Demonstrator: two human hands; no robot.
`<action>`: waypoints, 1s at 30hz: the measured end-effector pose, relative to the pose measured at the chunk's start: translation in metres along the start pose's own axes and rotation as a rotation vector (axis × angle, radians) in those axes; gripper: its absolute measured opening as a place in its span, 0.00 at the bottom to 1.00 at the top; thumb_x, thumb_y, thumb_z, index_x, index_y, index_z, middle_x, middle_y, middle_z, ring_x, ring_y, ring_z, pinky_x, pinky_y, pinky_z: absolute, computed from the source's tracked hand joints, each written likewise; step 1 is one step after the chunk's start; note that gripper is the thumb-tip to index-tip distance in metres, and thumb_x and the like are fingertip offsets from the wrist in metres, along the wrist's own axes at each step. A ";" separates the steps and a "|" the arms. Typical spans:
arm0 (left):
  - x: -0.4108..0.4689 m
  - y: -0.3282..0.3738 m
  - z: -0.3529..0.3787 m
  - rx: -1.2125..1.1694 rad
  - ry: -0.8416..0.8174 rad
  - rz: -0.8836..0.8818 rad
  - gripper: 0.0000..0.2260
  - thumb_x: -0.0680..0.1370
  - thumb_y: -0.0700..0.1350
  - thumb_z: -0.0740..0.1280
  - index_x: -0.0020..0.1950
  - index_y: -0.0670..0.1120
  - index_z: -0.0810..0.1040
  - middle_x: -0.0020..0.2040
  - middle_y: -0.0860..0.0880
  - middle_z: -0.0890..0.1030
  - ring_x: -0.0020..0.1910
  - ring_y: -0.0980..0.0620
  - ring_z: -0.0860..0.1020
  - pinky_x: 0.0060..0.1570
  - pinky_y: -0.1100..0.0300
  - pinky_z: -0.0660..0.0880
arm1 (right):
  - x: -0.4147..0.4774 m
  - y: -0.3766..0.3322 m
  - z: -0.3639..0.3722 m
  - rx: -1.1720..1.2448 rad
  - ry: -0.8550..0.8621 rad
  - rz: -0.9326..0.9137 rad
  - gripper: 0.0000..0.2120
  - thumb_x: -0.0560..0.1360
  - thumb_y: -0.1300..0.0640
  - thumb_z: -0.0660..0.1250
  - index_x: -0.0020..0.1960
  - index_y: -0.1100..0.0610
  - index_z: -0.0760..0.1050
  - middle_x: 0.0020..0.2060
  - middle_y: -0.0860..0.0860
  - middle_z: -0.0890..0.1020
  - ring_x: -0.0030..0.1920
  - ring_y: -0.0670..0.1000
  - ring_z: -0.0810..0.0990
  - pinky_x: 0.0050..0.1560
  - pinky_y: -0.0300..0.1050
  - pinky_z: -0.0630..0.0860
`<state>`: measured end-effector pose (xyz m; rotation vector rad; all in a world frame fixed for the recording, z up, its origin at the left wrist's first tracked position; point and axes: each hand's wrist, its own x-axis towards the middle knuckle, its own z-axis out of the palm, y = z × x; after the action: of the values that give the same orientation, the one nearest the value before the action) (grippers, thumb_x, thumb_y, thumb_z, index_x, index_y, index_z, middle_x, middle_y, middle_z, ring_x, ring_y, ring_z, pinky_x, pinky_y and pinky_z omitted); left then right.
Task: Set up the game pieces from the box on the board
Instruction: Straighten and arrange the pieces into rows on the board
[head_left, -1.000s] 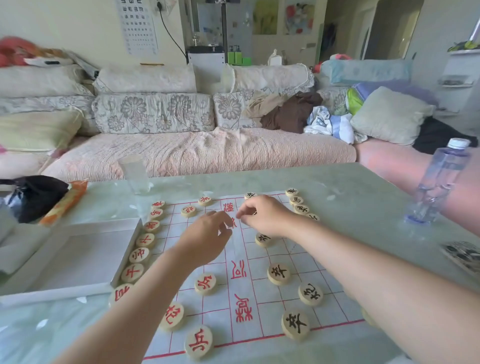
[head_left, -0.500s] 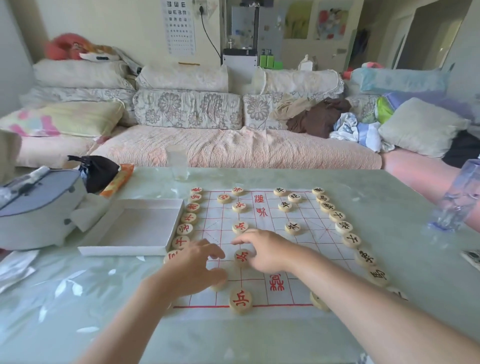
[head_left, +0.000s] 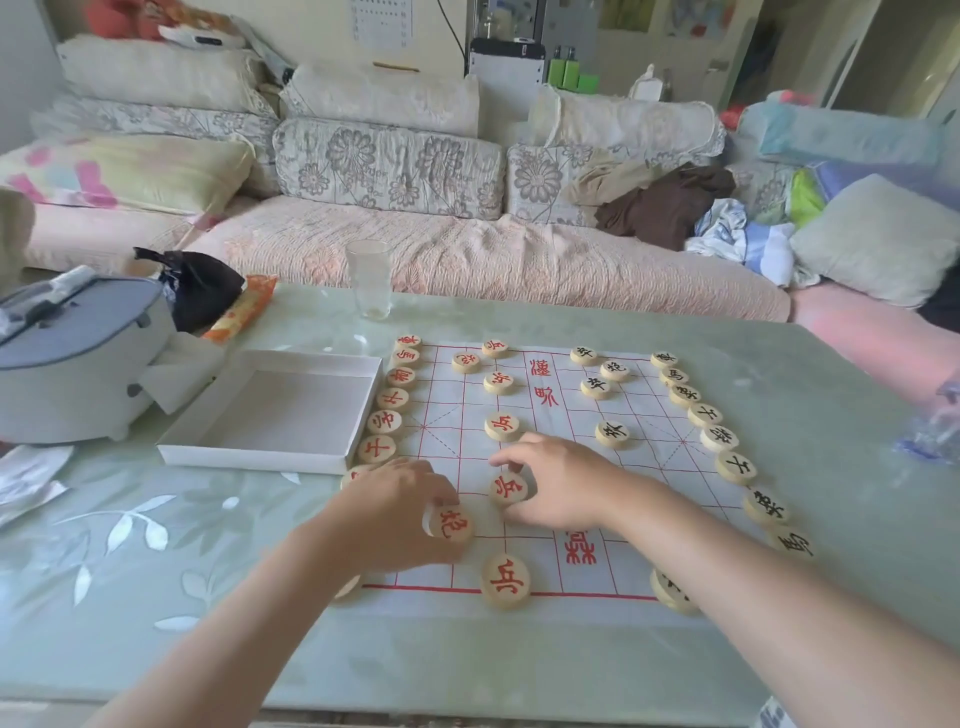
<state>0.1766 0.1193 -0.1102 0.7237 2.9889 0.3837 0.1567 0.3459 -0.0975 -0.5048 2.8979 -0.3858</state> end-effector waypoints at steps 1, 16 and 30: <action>0.000 -0.001 0.000 -0.018 -0.013 0.012 0.25 0.66 0.66 0.70 0.61 0.60 0.76 0.52 0.61 0.76 0.50 0.60 0.71 0.49 0.64 0.67 | 0.000 0.001 0.000 0.001 -0.004 0.004 0.29 0.71 0.41 0.71 0.70 0.41 0.70 0.63 0.43 0.73 0.62 0.47 0.73 0.60 0.43 0.70; -0.007 0.004 -0.004 -0.075 -0.028 -0.006 0.25 0.66 0.64 0.72 0.61 0.60 0.75 0.52 0.62 0.76 0.49 0.59 0.72 0.44 0.65 0.66 | -0.001 -0.001 0.002 0.038 -0.011 0.001 0.28 0.73 0.44 0.71 0.71 0.44 0.70 0.65 0.44 0.71 0.64 0.48 0.73 0.57 0.39 0.66; -0.010 0.004 -0.003 -0.085 -0.043 0.011 0.27 0.68 0.61 0.73 0.66 0.61 0.72 0.57 0.61 0.74 0.53 0.59 0.71 0.51 0.66 0.69 | -0.003 0.000 0.002 0.059 -0.008 0.008 0.31 0.72 0.43 0.72 0.73 0.44 0.68 0.64 0.44 0.71 0.63 0.47 0.73 0.59 0.41 0.68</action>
<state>0.1865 0.1174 -0.1067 0.7306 2.9097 0.4852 0.1598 0.3462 -0.0988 -0.4845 2.8708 -0.4650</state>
